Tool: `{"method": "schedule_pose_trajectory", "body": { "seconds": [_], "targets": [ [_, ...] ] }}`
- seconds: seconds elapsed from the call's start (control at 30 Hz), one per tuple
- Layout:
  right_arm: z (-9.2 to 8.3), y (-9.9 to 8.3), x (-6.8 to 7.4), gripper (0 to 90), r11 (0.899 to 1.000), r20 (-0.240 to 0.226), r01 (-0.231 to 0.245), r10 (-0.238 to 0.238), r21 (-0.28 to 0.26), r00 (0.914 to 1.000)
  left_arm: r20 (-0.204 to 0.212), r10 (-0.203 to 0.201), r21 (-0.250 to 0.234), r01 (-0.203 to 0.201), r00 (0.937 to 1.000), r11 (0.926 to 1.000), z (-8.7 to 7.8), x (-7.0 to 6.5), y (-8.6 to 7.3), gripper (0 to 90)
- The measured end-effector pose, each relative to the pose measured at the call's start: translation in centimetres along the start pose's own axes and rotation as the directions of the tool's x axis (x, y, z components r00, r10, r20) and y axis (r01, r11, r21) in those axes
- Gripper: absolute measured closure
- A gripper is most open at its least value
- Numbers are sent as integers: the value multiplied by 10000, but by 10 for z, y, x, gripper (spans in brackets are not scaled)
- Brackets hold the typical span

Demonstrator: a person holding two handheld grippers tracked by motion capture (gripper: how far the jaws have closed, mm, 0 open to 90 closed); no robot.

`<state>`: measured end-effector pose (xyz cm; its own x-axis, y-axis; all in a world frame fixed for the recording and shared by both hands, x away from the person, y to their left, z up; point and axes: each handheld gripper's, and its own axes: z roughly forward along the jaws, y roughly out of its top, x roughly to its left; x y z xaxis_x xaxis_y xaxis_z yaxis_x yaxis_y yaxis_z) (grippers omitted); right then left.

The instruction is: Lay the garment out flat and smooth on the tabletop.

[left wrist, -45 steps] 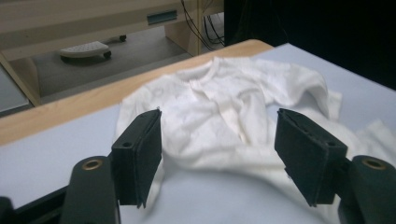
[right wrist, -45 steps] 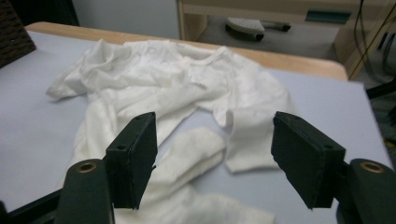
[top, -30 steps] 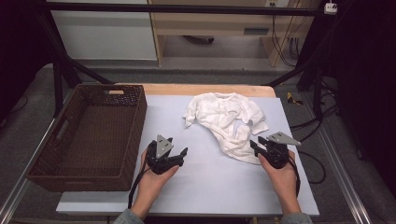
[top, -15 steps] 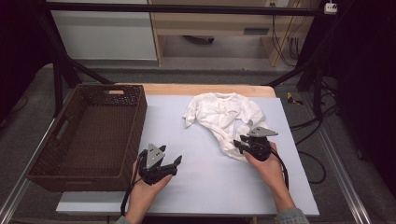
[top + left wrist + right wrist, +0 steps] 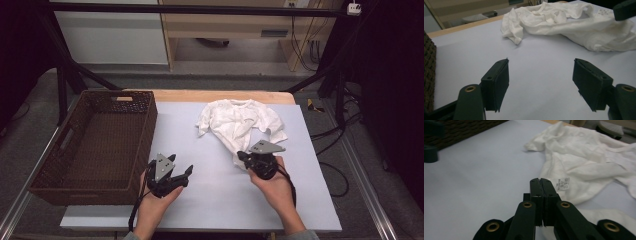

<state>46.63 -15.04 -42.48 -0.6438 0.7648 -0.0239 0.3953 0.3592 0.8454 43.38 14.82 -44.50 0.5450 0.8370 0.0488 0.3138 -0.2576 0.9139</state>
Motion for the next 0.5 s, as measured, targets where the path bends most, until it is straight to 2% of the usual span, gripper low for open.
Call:
{"method": "schedule_pose_trajectory", "body": {
  "seconds": [0.13, 0.23, 0.27, 0.37, 0.43, 0.5],
  "targets": [
    [15, 1, 33, 897, 9982, -686, 267, -229, 544, 9974, -174, -33, -159, 31, 9998, 9999, -4, 4, 4, 288],
    [28, -3, 50, 892, 9960, -1256, 35, 78, 895, 9920, -242, -91, -194, 86, 9997, 9998, -5, 6, 5, 288],
    [32, -5, 54, 880, 9951, -1318, 73, 58, 990, 9913, -252, -141, -178, 137, 9996, 9997, -5, 7, 4, 288],
    [35, -7, 57, 786, 9947, -1236, 148, -21, 1019, 9923, -241, -174, -146, 171, 9996, 9997, -5, 7, 4, 287],
    [28, -6, 55, 750, 9979, -1126, 56, 17, 644, 9936, -226, -174, -152, 171, 9996, 9997, -5, 7, 4, 287],
    [20, -6, 50, 727, 9987, -932, 68, -21, 505, 9956, -239, -160, -130, 157, 9996, 9998, -4, 8, 4, 287]
  ]
}}
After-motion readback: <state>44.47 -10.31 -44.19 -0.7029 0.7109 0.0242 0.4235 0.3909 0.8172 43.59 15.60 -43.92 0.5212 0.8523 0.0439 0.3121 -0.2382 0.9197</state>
